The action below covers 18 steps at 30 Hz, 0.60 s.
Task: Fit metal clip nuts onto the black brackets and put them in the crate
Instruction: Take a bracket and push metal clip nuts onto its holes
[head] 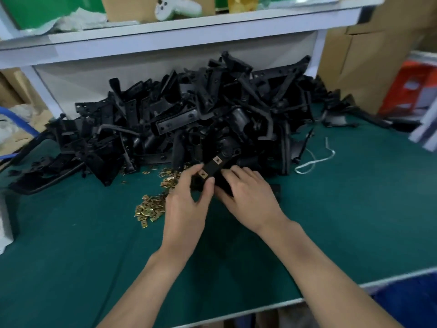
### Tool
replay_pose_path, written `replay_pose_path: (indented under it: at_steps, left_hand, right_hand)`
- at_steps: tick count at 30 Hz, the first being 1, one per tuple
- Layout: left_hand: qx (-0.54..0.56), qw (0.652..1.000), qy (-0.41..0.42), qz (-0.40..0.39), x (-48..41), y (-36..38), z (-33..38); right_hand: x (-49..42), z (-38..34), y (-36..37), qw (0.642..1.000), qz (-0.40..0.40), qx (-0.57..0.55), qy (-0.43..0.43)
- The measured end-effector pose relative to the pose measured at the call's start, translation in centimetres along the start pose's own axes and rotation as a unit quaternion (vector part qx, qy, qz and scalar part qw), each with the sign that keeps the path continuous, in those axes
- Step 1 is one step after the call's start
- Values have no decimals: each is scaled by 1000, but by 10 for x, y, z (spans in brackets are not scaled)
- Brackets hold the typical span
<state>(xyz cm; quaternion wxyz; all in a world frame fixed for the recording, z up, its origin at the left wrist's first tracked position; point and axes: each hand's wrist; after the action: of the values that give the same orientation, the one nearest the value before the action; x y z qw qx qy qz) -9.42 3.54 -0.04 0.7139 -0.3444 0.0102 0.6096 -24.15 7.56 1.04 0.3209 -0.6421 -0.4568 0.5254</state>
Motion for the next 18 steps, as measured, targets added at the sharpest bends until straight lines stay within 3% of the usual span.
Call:
replay_pose_path:
  at_steps: [4,9,14,18]
  left_hand:
    - [106,991,75,-45,1,44,60]
    - [224,946,146,-183,40,143,155]
    - [312,877,154,-331,110,243,244]
    - [261,813,146,-500,162,304,290]
  right_hand:
    - [44,37,-57,992,79,48,82]
    - [154,108,-132,951,148,124,240]
    - [274,155,-184,871,195,165,420]
    - [350,185,-206,775,172,170,585]
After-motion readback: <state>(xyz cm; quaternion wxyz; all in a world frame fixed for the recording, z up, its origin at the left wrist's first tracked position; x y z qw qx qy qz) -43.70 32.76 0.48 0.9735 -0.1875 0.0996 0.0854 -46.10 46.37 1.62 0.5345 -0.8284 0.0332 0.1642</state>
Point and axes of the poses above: each hand's wrist, its own x-axis away from the middle knuckle, its own y-axis out of the palm, z = x × y, and after that the axes turned 2 degrees about -z, right-handed
